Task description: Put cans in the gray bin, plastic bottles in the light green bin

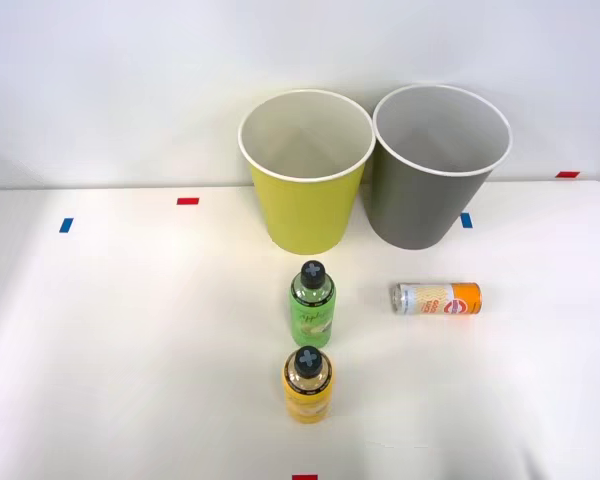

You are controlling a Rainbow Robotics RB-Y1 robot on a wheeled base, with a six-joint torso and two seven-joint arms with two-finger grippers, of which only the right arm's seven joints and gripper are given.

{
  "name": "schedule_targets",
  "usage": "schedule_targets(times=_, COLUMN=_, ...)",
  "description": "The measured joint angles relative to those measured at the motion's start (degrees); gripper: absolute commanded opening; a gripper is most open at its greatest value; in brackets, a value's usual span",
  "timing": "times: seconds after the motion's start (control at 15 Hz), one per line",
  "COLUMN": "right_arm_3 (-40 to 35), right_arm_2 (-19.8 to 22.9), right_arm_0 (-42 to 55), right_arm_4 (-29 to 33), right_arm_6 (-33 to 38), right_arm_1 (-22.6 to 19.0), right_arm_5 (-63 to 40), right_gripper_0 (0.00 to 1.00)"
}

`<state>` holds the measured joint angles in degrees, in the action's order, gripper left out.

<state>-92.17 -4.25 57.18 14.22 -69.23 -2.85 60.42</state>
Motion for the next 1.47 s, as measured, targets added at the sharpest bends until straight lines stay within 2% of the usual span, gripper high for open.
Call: schedule_targets(times=1.47, right_arm_3=0.67, right_arm_2=0.55, right_arm_0=-0.04, right_arm_4=-0.33, right_arm_6=-0.11, right_arm_1=-0.22, right_arm_5=0.07, right_gripper_0=1.0)
